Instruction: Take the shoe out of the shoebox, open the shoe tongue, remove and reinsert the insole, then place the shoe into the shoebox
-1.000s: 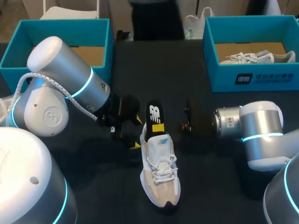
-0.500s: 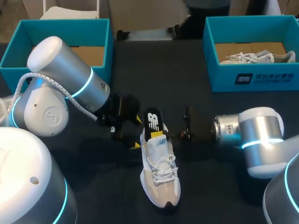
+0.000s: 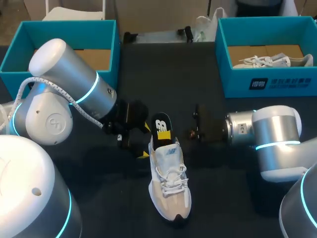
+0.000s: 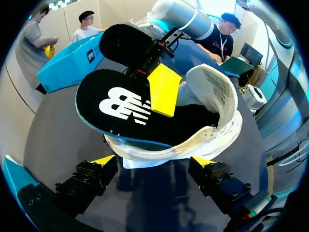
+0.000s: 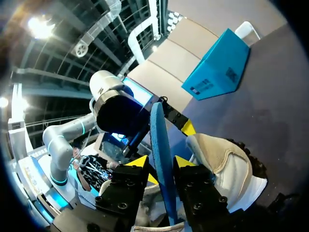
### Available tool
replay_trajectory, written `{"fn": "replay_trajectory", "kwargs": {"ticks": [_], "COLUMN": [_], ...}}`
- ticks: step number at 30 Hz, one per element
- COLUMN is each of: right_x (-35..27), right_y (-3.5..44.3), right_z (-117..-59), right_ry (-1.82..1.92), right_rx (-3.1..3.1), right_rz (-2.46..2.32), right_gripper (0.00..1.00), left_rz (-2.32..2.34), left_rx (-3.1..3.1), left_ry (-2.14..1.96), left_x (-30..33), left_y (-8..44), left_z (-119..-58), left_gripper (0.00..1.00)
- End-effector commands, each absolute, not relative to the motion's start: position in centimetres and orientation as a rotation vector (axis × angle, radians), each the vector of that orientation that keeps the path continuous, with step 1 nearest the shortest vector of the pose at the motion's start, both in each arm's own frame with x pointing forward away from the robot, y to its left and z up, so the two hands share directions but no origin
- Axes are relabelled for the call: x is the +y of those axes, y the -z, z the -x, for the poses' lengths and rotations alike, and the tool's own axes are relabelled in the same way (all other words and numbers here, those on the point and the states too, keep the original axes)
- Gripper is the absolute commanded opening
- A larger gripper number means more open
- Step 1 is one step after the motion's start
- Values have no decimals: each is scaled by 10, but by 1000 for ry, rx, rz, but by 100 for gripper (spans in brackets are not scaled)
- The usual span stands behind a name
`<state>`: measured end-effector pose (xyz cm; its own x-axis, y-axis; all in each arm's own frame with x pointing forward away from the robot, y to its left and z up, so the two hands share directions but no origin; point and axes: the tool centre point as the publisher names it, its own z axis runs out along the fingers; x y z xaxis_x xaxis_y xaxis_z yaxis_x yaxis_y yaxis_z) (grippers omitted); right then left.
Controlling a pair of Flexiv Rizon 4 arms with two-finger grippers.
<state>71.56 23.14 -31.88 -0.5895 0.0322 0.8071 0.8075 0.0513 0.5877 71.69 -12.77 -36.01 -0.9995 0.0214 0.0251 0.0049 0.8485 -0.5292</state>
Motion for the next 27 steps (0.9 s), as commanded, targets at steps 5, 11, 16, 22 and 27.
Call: {"fn": "replay_trajectory", "kwargs": {"ticks": [5,11,16,22,27], "right_x": [233,231,226,224,226], "right_y": [321,334,343,353,349], "right_z": [-727,-725,-709,-689,-687], "right_ry": [1582,1559,1542,1512,1524], "right_rx": [-1707,-1669,-1648,-1626,-1638], "right_rz": [854,904,962,1020,1001], "right_gripper": [0,0,0,0,13], "left_rz": [23,23,23,23,23], "left_rx": [-2991,-2991,-2991,-2991,-2991], "left_ry": [-856,-856,-856,-856,-856], "left_x": [-128,-128,-128,-128,-128], "left_y": [361,361,361,361,361], "left_z": [-717,-717,-717,-717,-717], "left_gripper": [100,100,100,100,100]}}
